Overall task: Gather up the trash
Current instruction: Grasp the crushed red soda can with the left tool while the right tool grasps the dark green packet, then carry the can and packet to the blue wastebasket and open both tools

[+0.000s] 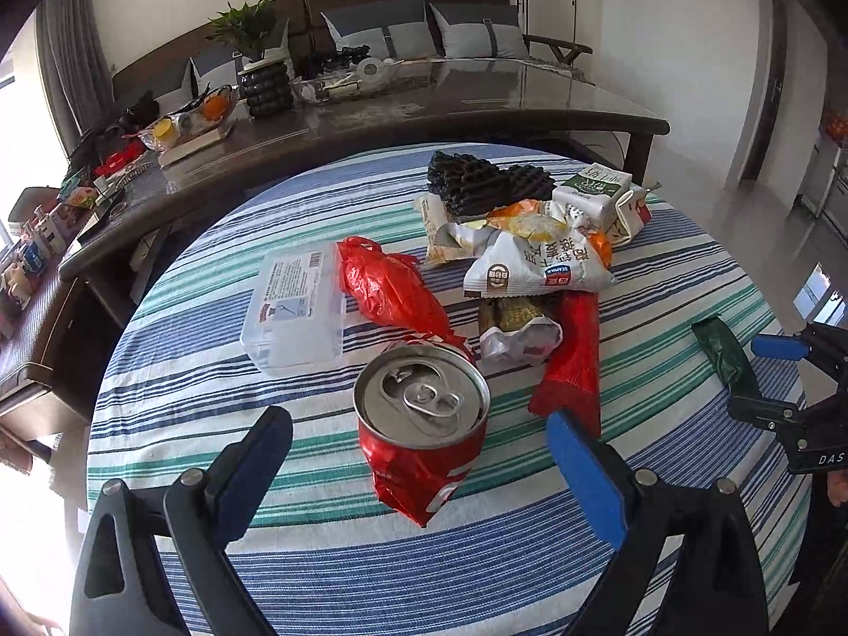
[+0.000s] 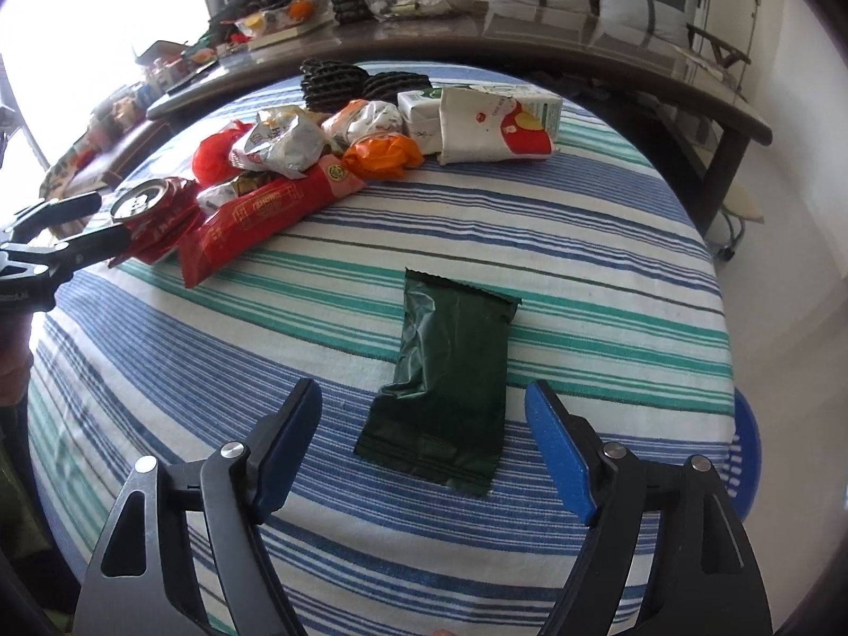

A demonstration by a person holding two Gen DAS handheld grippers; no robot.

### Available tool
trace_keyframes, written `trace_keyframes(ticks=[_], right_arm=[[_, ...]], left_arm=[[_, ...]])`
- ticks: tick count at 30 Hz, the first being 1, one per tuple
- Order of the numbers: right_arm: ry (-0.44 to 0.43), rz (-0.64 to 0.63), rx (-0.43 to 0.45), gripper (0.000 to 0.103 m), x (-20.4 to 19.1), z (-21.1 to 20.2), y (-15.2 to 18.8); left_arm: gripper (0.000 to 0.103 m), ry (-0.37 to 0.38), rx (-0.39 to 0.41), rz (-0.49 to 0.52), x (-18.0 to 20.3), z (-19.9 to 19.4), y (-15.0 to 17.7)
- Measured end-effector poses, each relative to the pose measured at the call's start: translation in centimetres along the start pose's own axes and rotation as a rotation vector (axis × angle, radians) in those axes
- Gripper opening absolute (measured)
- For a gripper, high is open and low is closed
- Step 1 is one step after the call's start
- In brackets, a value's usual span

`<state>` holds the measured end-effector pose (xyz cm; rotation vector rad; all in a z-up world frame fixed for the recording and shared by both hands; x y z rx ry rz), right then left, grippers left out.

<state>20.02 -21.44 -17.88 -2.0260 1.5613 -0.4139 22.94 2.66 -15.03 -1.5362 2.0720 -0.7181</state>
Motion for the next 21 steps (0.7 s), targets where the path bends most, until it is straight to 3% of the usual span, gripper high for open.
trace_keyframes(ticks=[2,4,11,12,13,14,21], right_arm=[[-0.002,-0.012,0.005,0.084,-0.2,-0.2,-0.4],[-0.008,-0.020,0.000,0.085,-0.3,-0.1,-0.9],[0.016,-0.016,-0.046,0.083,-0.2,1.6,-1.6],[0.021,-0.005,-0.052,0.074,0.0,1.8,-1.7],[0.025,0.008,-0.058,0.050,0.1,2.0,-1.6],[0.037,0.015,-0.058,0.041,0.3,2.0,-1.6],[-0.022,0.036,-0.008,0.039,1.1,-1.0,-1.5]], left_arm=[[0.077,0.018,-0.033,0.011,0.0,1.1,-0.3],[0.051,0.027,-0.063,0.019,-0.1,2.0,-0.2],[0.051,0.046,-0.024,-0.027,-0.6,-0.5,1.2],[0.051,0.050,-0.022,-0.034,-0.5,-1.0,1.6],[0.051,0.057,-0.021,-0.041,-0.3,-1.6,2.0],[0.051,0.064,-0.019,-0.047,-0.1,-2.2,2.4],[0.051,0.139,0.045,-0.035,3.9,-6.3,3.1]])
Point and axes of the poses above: each gripper's, at about its wrist camera, not at the fingertips, and z roughly the way its jaws point, x to its right, y to its underside, the point moved 1 cm from there along z, roughly the way its jaws point, and after that the axes turned 3 degrees about x, right-handed, at the moved point
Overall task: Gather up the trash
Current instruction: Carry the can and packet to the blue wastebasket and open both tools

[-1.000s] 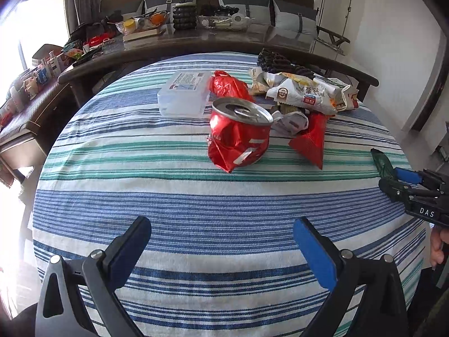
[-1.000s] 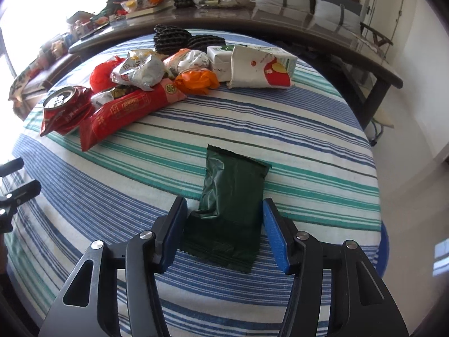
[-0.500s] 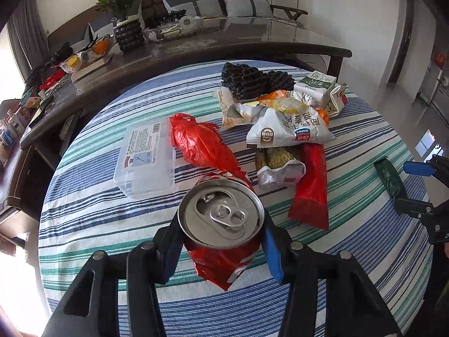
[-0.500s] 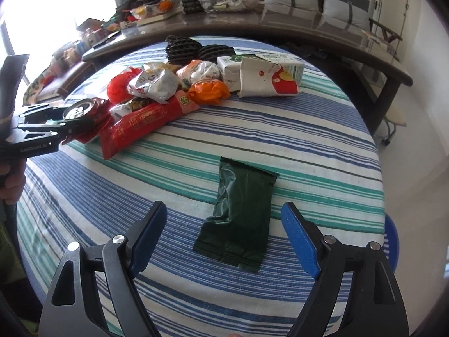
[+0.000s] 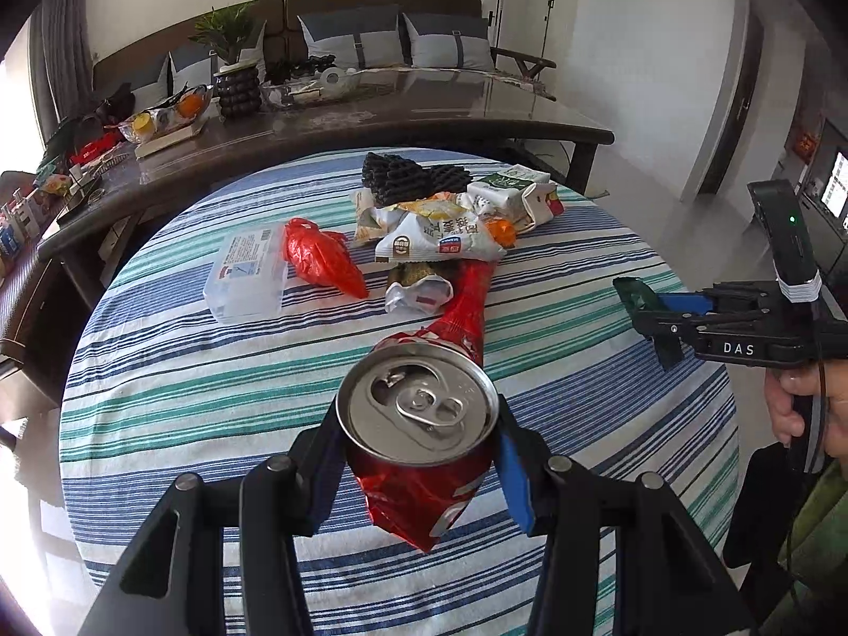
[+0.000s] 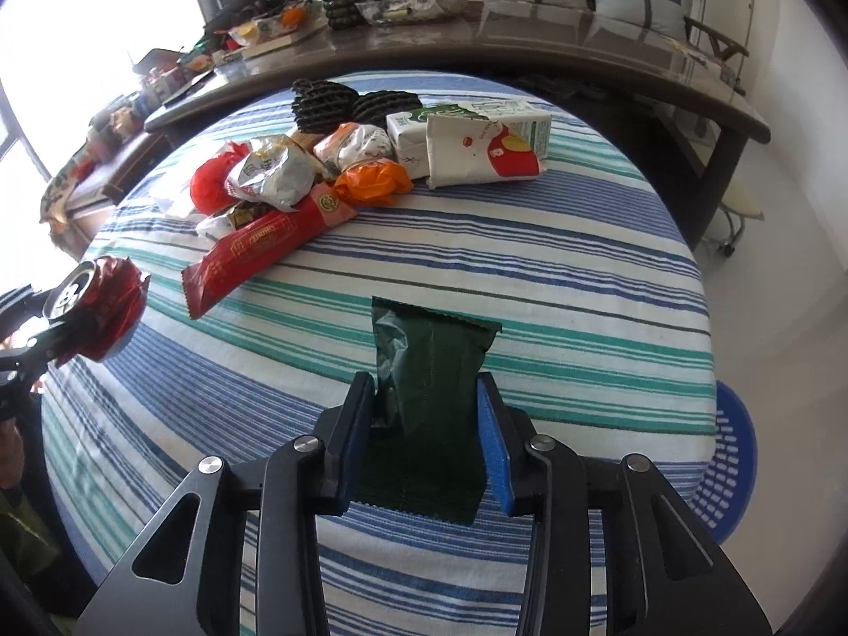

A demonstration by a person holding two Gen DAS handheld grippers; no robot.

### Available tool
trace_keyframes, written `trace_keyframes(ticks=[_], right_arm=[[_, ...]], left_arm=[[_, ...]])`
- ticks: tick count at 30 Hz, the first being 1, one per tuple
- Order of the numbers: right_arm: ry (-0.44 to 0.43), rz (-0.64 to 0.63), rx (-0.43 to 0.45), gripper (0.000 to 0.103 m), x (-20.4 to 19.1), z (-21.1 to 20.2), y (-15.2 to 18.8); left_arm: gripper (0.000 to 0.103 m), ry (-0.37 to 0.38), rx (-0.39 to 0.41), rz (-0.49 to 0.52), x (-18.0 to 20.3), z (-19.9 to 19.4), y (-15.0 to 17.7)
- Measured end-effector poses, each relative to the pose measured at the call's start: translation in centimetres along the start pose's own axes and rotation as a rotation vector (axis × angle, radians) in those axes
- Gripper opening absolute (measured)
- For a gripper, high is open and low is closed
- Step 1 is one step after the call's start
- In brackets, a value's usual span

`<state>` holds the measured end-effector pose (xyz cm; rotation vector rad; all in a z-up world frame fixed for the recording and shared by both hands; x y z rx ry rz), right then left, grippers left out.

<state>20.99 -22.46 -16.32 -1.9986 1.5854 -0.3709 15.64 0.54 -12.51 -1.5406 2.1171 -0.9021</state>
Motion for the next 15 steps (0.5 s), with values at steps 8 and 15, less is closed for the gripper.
trace_keyframes(ticks=[8,15], right_arm=[[-0.022,0.088,0.034,0.039,4.6,-3.2,0.2],[0.139,0.197,0.053,0.039,15.3,-7.5,1.4]], left_arm=[[0.051,0.138,0.042,0.079,8.8,0.0,-3.7],[0.051,0.280,0.011,0.129,18.9,4.6,-7.0]])
Point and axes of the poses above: each gripper's, at about its wrist camera, not at the fingertips, and z roughly the way its jaws point, x to its right, y to its underside, the point moved 1 cm from there along z, roughly the way its jaws point, and after that the axes turned 3 degrees about x, right-handed, at the moved point
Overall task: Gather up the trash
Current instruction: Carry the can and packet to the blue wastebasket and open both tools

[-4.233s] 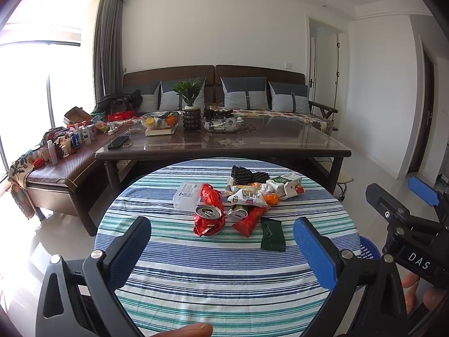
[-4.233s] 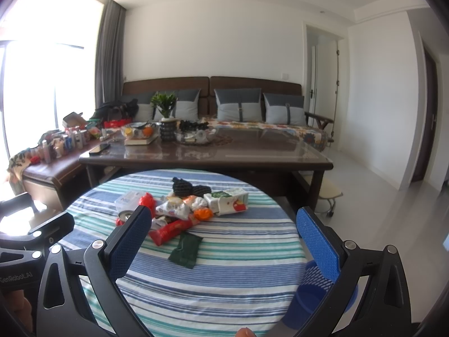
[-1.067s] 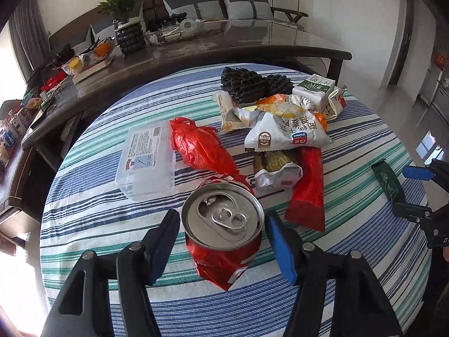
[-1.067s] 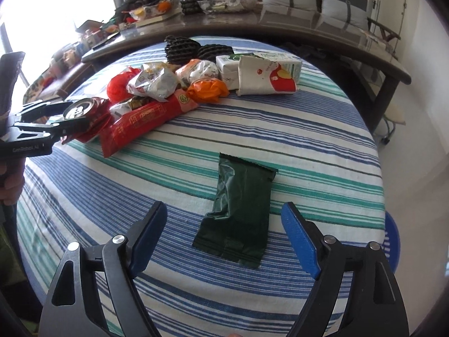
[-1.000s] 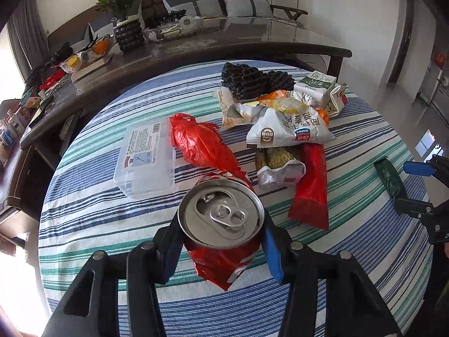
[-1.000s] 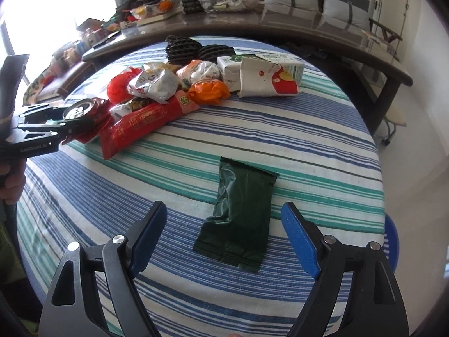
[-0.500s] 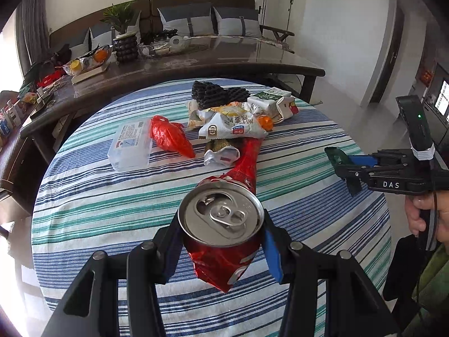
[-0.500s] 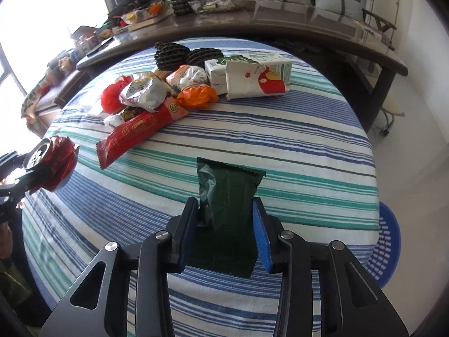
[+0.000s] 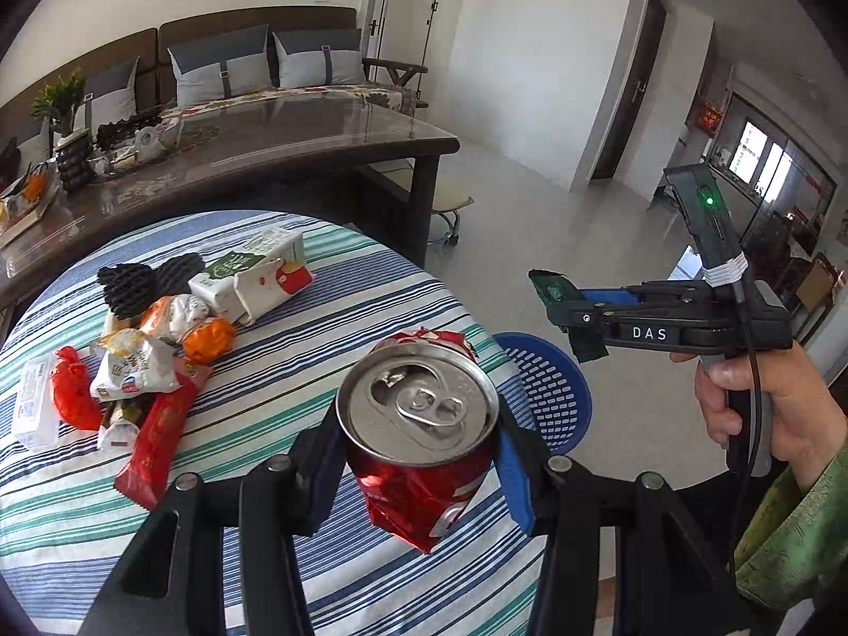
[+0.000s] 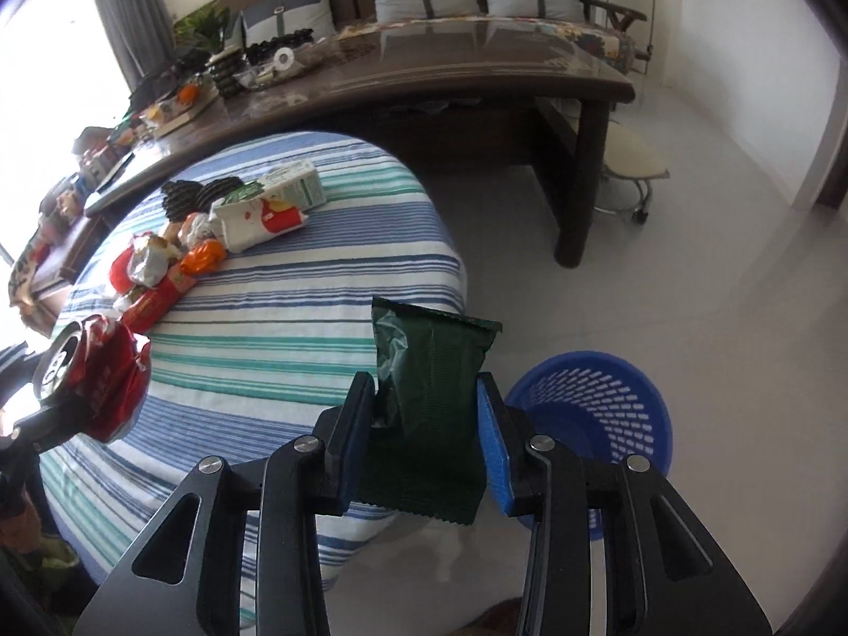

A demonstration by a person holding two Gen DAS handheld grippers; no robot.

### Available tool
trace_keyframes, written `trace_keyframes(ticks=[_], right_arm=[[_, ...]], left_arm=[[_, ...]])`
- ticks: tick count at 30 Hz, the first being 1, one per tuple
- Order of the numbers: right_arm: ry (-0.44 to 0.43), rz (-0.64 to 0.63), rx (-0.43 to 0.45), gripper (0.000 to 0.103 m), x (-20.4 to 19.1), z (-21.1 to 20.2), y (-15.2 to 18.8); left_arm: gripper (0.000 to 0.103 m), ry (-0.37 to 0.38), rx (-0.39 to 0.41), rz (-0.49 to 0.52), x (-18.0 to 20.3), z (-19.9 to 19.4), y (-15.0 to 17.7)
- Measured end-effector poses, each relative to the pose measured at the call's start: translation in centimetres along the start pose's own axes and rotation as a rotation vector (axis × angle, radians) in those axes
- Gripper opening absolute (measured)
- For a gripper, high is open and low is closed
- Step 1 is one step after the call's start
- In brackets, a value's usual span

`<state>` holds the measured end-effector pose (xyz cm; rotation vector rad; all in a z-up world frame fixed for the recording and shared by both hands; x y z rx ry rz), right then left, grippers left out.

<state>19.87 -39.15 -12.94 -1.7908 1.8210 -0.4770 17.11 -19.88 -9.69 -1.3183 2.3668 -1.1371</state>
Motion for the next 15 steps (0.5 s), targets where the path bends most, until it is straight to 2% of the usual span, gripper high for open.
trace_keyframes(ticks=[6,10,15], right_arm=[[0.088,0.113,-0.026,0.039,9.4,1.0,1.0],[0.105,0.163,-0.047,0.039,13.0,2.5,1.8],[0.122,0.196,-0.066,0.039,16.1,3.8,2.2]], left_arm=[[0.051,0.083,-0.064,0.041,6.8,8.0,-2.4],[0.051,0.110,-0.116,0.075,10.5,13.3,-2.9],[0.051,0.125,-0.173,0.097,13.0,18.4,-2.9]])
Point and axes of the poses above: each gripper's, at about its wrist camera, not at the fingertips, and z roughly the way its jaws point, x to its right, y to its underside, the point moved 1 cm from there along z, roughly the way its jaws point, and after that the axes turned 3 degrees about x, right-handed, at the moved point
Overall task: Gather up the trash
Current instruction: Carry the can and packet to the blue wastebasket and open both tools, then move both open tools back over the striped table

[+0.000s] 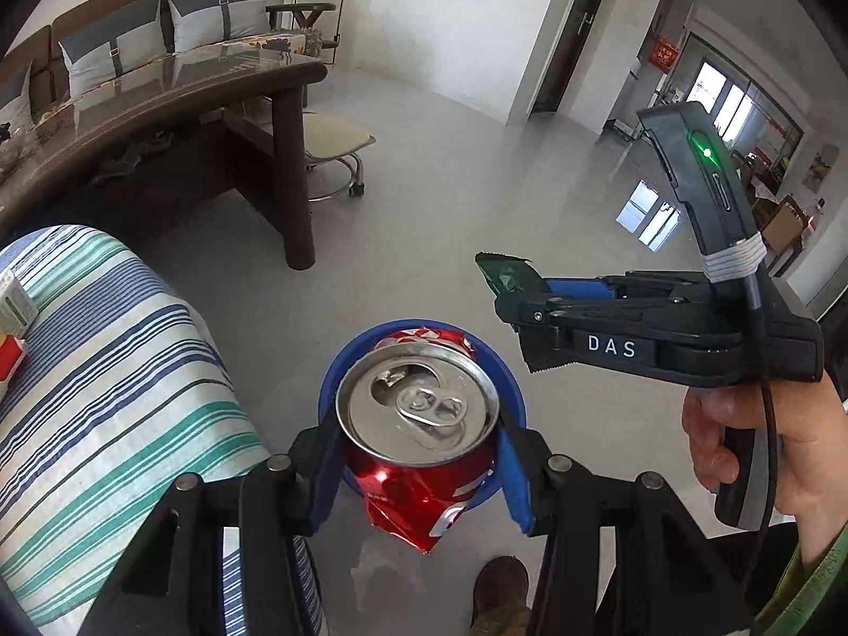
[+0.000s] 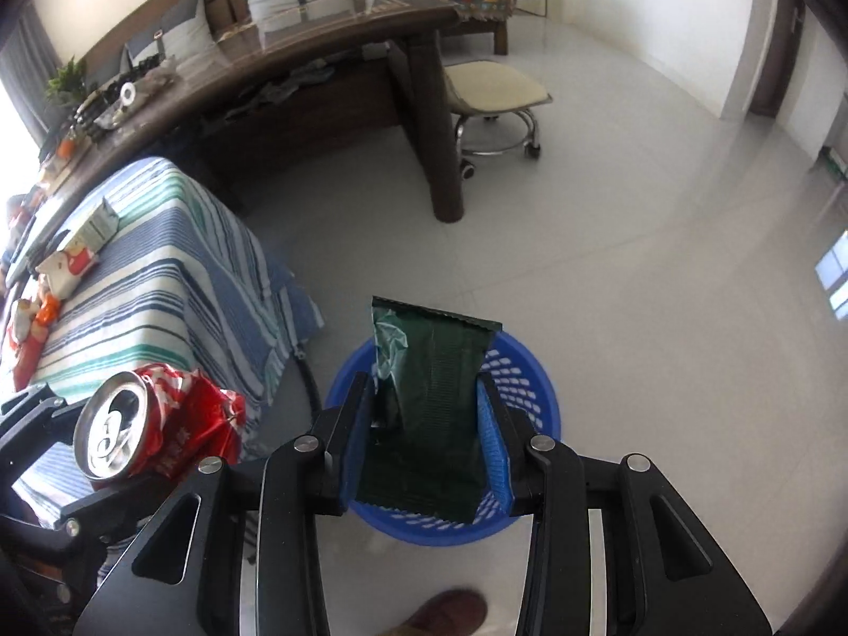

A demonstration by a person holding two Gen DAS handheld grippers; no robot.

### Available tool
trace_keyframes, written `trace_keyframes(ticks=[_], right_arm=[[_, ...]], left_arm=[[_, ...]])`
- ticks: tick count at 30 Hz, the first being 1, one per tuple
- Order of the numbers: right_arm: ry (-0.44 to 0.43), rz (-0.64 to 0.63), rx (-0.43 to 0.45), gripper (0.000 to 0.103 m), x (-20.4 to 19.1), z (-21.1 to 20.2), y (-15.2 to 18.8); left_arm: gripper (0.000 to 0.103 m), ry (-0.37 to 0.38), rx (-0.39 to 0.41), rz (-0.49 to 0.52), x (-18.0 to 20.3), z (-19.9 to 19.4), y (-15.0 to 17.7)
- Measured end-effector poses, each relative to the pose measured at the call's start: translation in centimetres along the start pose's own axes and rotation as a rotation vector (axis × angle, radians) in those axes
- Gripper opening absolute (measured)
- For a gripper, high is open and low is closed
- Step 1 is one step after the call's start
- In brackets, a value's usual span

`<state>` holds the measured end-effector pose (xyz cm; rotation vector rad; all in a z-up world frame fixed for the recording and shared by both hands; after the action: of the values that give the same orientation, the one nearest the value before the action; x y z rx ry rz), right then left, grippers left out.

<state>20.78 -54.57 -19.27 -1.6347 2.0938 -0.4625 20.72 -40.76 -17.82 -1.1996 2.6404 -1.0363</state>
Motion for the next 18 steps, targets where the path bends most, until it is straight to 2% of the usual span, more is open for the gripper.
trace_keyframes(ticks=[6,8,9,10,11,12,14,16,18], right_arm=[[-0.014,0.075,-0.014,0.039,2.9,1.7,0.1],[-0.024,0.087,-0.018,0.043,3.5,2.2,-0.1],[-0.024,0.093,-0.010,0.046,3.7,2.2,-0.2],[-0.025,0.101,-0.004,0.059,4.0,2.3,-0.3],[-0.026,0.113,0.004,0.064,4.4,2.2,-0.5],[-0.028,0.128,0.015,0.064,4.8,2.0,-0.6],[-0.030,0.158,0.041,0.064,5.6,1.1,-0.7],[-0.013,0.161,0.092,0.066,5.8,-0.2,-1.1],[0.025,0.145,0.168,0.074,5.6,-2.1,-1.5]], left_arm=[[0.052,-0.017,-0.031,0.041,0.9,4.4,-0.7],[0.060,-0.021,-0.040,0.041,1.2,5.9,-0.7],[0.070,-0.028,-0.040,0.035,1.1,6.6,-0.7],[0.071,-0.037,-0.036,0.028,0.9,7.2,-0.7],[0.071,-0.043,-0.039,0.017,0.8,7.6,-0.8],[0.071,-0.045,-0.041,0.006,0.6,7.8,-0.9],[0.071,-0.044,-0.020,-0.015,0.4,7.1,-1.2],[0.071,-0.045,0.034,-0.009,0.6,5.2,-1.5],[0.071,-0.062,0.093,0.010,0.7,2.7,-2.0]])
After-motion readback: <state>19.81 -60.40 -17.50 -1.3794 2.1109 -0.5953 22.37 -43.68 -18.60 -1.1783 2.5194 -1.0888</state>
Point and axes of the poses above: each gripper's, at about its wrist camera, not at the fingertips, and z roughly the way its jaws point, x to its right, y to its underside, the point moved 1 cm from there along z, roughly the way its jaws point, and after that the axes turned 3 degrees about x, right-handed, at the moved point
